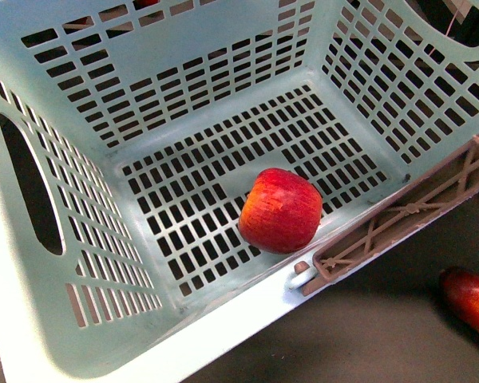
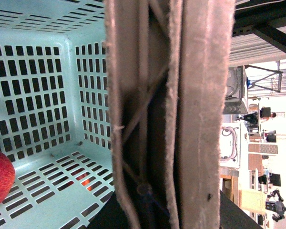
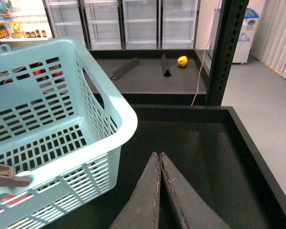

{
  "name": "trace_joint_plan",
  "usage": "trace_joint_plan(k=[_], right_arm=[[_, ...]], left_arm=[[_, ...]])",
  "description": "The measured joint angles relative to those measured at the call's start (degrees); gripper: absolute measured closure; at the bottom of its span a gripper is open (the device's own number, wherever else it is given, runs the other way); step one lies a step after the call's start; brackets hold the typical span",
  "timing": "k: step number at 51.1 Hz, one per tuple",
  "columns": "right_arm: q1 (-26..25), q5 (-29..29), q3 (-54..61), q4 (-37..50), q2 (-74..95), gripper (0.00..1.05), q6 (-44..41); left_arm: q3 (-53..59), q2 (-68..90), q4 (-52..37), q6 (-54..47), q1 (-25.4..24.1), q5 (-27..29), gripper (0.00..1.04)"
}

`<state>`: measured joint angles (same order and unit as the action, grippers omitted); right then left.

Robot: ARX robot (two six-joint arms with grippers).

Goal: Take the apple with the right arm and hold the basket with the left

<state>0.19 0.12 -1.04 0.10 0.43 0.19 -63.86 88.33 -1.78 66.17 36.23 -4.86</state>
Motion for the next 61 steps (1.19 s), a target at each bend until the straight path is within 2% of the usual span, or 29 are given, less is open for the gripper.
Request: trace_joint_plan(k=[4,16,19,31,32,34,36,39,48,61], right_arm=[[0.00,0.00,0.00,-0.02,-0.04,1.00,-0.04],[0.00,0.00,0.00,-0.02,-0.09,0.65,-0.04],[0.00,0.00,0.00,-0.02,-0.09,0.51,-0.04],[0.00,0.00,0.00,-0.02,-0.09,0.13,-0.04],[0.00,0.00,0.00,-0.02,-0.09,0.09,-0.02],[0.00,-0.02,0.00,-0.02,-0.11,0.08,-0.02],[0.00,-0.02,0.00,-0.02,-0.09,0.09,-0.02],[0.00,0.04,0.00,-0.02,-0.13,0.09,-0.02],[0.00,0.02,0.00,-0.02,-0.13,0.09,-0.02],[0.00,0.00,0.00,-0.02,-0.13,0.09,-0.02]], left_arm=[[0.00,0.00,0.02,0.09,0.00,0.00,0.88],[0.00,0.00,0.00,-0.09,0.00,0.17,0.88],[0.00,0.00,0.02,-0.07,0.00,0.15,0.88],[0.00,0.00,0.00,-0.11,0.00,0.17,0.88],[-0.07,0.00,0.22,-0.42,0.33,1.84,0.88],[-0.13,0.00,1.03,-0.26,0.83,9.86,0.88],[-0.13,0.09,1.22,-0.20,0.92,15.54,0.89],[-0.20,0.09,1.38,0.22,-0.39,19.45,0.89],[-0.20,0.09,1.33,1.31,-6.45,20.41,0.89],[3.17,1.90,-1.97,11.76,-19.45,19.78,0.89]])
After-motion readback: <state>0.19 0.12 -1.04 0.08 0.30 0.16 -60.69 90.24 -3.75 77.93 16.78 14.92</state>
